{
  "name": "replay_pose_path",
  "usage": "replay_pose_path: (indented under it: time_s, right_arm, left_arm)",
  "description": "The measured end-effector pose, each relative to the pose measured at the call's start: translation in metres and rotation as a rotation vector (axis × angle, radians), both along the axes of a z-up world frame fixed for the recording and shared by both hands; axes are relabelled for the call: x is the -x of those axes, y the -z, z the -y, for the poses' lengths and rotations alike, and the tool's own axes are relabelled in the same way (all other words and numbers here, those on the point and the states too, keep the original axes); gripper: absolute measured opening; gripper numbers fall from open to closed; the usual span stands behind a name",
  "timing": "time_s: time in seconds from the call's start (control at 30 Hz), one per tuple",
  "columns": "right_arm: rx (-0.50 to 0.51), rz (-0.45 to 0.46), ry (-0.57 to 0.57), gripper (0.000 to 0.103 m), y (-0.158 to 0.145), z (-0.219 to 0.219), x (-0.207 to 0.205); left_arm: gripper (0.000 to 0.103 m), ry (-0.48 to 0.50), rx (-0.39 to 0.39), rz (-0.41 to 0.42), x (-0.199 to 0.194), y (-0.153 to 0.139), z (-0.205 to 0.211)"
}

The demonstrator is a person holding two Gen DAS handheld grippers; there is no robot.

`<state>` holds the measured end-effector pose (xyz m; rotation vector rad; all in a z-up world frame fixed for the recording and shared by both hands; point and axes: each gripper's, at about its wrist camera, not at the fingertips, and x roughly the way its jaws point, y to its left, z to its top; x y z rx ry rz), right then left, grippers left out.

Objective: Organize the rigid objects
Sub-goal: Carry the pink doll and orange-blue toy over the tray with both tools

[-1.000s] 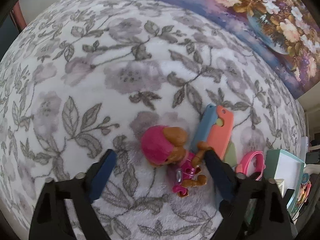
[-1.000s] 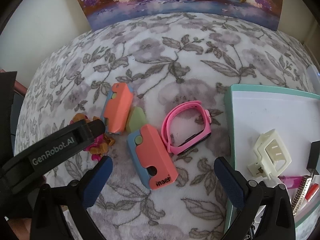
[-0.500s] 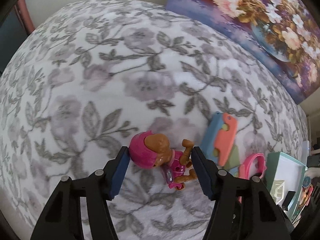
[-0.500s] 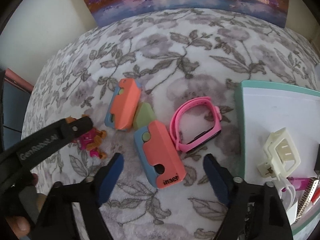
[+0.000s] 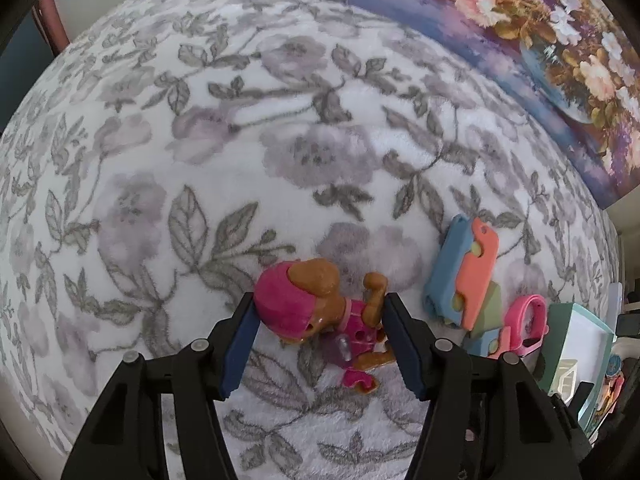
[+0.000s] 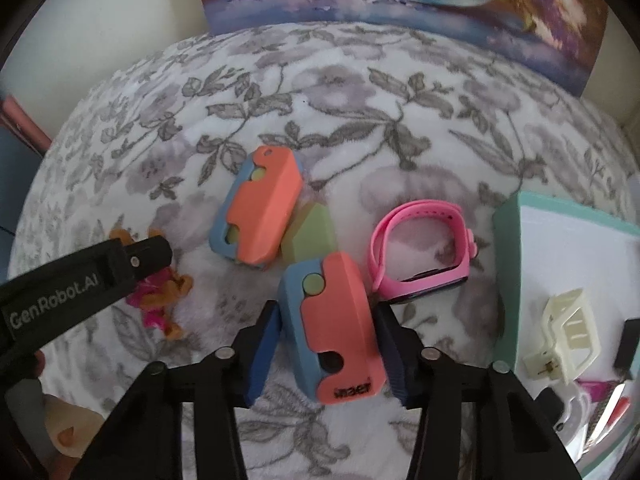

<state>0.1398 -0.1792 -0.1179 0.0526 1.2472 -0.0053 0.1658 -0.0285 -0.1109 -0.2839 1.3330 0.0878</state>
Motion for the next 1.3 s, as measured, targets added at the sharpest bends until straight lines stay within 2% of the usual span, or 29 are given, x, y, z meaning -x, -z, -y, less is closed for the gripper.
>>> replay_pose_path:
  time_s: [0.17,0.4,0.6,0.8,1.07,1.3]
  right_arm:
    - [-0.037,0.017,0.002,0.046,-0.011,0.005,0.0]
    - [-0.089,0.063,0.019,0.045,-0.043,0.02,0.004]
    - [-0.134,0.136,0.092,0.045,-0.076,0.057,0.013]
    - [-0.111,0.146,0.24,0.045,-0.085,0.122,0.026]
    - [-0.061,0.124,0.42,0.045,-0.08,0.199,0.052]
    - [-0.039,0.125,0.508,0.045,-0.085,0.242,0.073]
  left_arm:
    - [0.063,-0.015,0.01,0.029,0.002,-0.01,-0.005]
    - [0.063,-0.034,0.023,0.105,0.005,-0.042,-0.009]
    - [0.063,-0.02,0.051,0.177,0.01,-0.075,-0.003]
    - [0.063,0.076,0.062,0.22,0.017,-0.096,0.044]
    - [0.063,0.257,0.109,0.188,0.029,-0.091,0.135]
    - [0.063,0.417,0.117,0.158,0.044,-0.083,0.212]
